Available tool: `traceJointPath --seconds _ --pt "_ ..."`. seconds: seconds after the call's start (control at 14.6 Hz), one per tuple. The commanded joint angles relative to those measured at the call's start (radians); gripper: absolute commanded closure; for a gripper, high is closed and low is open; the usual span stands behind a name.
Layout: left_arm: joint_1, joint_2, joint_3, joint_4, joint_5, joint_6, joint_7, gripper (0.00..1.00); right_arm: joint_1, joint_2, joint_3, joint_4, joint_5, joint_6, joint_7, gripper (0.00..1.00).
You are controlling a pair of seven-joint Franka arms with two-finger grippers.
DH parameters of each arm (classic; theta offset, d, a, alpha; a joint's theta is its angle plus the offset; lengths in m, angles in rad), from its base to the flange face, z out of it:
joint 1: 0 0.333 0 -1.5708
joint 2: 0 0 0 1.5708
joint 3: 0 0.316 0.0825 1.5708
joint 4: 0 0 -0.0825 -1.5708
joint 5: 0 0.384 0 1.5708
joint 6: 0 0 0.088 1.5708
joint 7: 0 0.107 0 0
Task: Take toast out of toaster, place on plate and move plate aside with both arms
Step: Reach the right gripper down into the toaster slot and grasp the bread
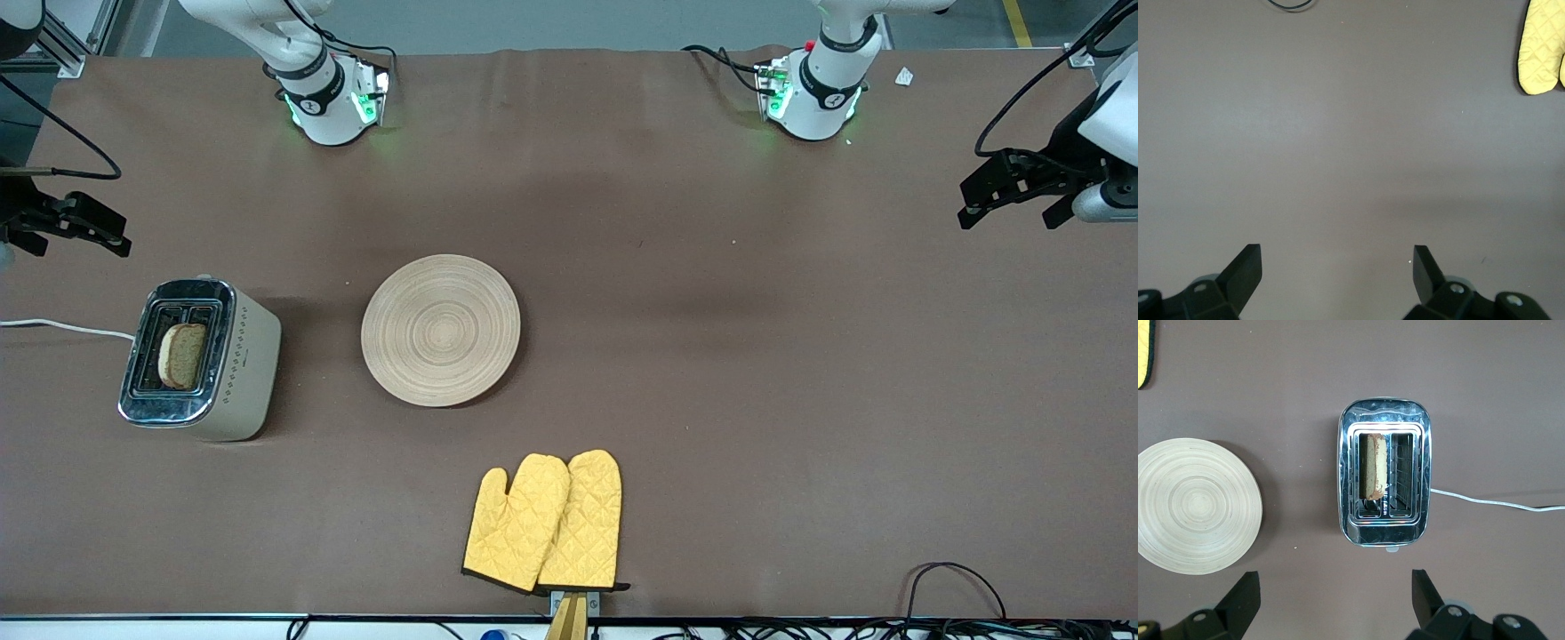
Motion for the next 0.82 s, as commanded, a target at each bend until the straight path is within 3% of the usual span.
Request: traceJointPath --seconds 0.0,0.34,0.55,0.75 --pt "-0.005 0.013 -0.004 0.030 0.013 -0.029 -0.012 0.00 -0.054 -0.026 0.002 -0.032 0.081 0.007 -0.016 0.00" --pt "0.000 0.016 -0.004 0.033 0.009 -0.029 -0.035 0.00 -0.091 -0.003 0.001 -0.032 0.066 0.085 -0.033 0.00" --pt "-0.002 0.016 -0.004 0.034 0.016 -0.026 -0.035 0.00 -0.150 0.124 0.004 -0.056 0.054 0.189 -0.126 0.00" --pt "-0.008 0.016 -0.004 0.040 0.016 -0.007 -0.035 0.00 -0.164 0.204 0.004 -0.155 0.058 0.362 -0.142 0.00"
